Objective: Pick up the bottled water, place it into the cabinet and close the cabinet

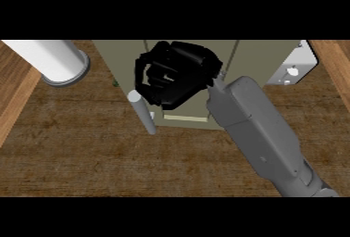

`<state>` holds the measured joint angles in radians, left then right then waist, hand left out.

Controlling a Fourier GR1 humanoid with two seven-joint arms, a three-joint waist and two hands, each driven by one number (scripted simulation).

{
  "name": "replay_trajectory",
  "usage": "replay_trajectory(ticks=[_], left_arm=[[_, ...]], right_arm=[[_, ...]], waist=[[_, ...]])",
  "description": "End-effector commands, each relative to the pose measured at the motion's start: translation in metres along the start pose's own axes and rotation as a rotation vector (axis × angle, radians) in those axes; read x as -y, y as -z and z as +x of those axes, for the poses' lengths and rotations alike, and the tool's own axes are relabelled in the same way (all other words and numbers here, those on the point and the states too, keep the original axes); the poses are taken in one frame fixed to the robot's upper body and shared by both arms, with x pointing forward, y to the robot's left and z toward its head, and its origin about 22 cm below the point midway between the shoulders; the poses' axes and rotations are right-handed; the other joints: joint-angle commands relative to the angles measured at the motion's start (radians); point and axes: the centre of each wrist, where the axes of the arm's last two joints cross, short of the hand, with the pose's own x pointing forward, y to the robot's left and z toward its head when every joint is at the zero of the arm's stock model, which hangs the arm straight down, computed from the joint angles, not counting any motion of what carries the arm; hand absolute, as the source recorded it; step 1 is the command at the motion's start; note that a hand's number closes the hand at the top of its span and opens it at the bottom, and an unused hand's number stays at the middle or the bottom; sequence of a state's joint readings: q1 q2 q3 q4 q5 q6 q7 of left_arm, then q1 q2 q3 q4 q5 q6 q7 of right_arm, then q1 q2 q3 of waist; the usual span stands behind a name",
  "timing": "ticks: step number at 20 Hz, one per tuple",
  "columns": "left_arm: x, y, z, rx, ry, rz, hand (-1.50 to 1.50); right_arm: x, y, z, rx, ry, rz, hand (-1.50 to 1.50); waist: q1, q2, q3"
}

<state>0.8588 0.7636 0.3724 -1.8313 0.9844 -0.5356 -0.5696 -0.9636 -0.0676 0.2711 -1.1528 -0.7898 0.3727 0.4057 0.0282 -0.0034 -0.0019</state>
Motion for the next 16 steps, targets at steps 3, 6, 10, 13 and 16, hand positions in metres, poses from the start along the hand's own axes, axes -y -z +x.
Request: replay_trajectory(ticks=[3,6,10,13,16], left_arm=[[-0.001,0.014,-0.017,0.037,-0.017,-0.020,-1.50],[-0.006,0.000,-0.005,0.002,-0.024,-0.034,-1.50],[0.001,0.013,-0.009,0.016,-0.022,-0.049,-1.50],[0.011,0.010,-0.007,0.013,-0.034,-0.063,-1.50],[0.010,0.016,-0.010,0.007,-0.035,-0.077,-1.50]], right_arm=[[0.021,0.004,0.016,0.108,-0.073,-0.121,-1.50],[0.025,0.001,0.043,0.167,-0.121,-0.178,-1.50],[0.015,0.013,0.056,0.208,-0.151,-0.236,-1.50],[0.019,0.009,0.062,0.202,-0.146,-0.266,-1.50],[0.016,0.014,0.072,0.204,-0.156,-0.253,-1.50]], waist=[[-0.009,0.011,0.001],[0.011,0.008,0.001],[0.006,0.010,0.001],[0.015,0.008,0.002],[0.011,0.011,0.001]])
